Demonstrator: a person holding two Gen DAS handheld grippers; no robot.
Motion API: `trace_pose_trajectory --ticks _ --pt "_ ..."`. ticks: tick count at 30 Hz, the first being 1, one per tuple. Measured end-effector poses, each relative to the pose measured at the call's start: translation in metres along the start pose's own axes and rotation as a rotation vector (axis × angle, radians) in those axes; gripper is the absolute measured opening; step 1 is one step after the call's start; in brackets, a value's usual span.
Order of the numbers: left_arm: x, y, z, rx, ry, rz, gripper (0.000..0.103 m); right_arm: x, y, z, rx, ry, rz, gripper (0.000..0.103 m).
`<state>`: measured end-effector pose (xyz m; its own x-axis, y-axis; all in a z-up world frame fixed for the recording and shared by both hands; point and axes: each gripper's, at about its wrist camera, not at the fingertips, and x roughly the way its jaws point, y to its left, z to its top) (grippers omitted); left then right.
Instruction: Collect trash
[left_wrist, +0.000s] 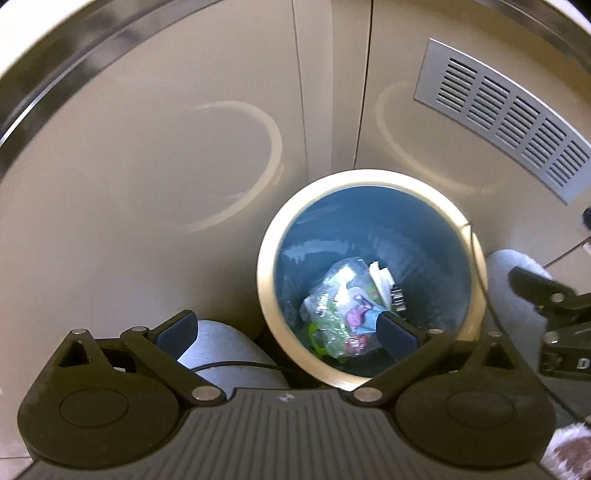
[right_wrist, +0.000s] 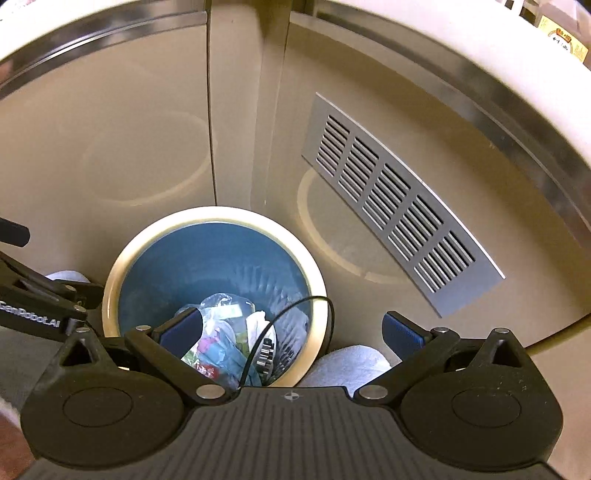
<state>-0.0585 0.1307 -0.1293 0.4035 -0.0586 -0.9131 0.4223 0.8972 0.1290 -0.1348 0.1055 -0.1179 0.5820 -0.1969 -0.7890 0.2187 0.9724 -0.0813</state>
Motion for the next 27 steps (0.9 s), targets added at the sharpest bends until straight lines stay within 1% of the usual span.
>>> trace_pose_trajectory --ticks 5,7,10,13,18,22,27 --pt "-0.006 -0.002 -0.001 0.025 0.007 0.055 0.103 -0.003 0.003 -0.001 -0.017 -0.007 0.001 0.103" --pt "-0.007 0.0 -0.002 0.023 0.01 0.06 0.103 0.002 0.004 -0.003 -0.019 -0.002 0.005 0.103" --pt "-0.006 0.001 -0.002 0.029 0.027 0.039 0.103 0.001 0.003 -0.003 -0.018 0.014 0.01 0.103" --pt "-0.007 0.001 -0.003 0.047 0.029 0.035 0.103 0.004 0.003 -0.004 -0.01 0.025 0.013 0.103" --pt "-0.008 0.002 -0.004 0.04 0.028 -0.039 0.103 0.005 0.0 -0.005 0.003 0.035 0.016 0.103" --pt "-0.008 -0.002 -0.006 0.047 0.022 -0.028 0.103 0.007 0.002 -0.008 -0.002 0.042 0.019 0.103" --pt "-0.007 -0.004 -0.005 0.056 0.028 -0.03 0.103 0.012 0.005 -0.009 -0.012 0.064 0.017 0.103"
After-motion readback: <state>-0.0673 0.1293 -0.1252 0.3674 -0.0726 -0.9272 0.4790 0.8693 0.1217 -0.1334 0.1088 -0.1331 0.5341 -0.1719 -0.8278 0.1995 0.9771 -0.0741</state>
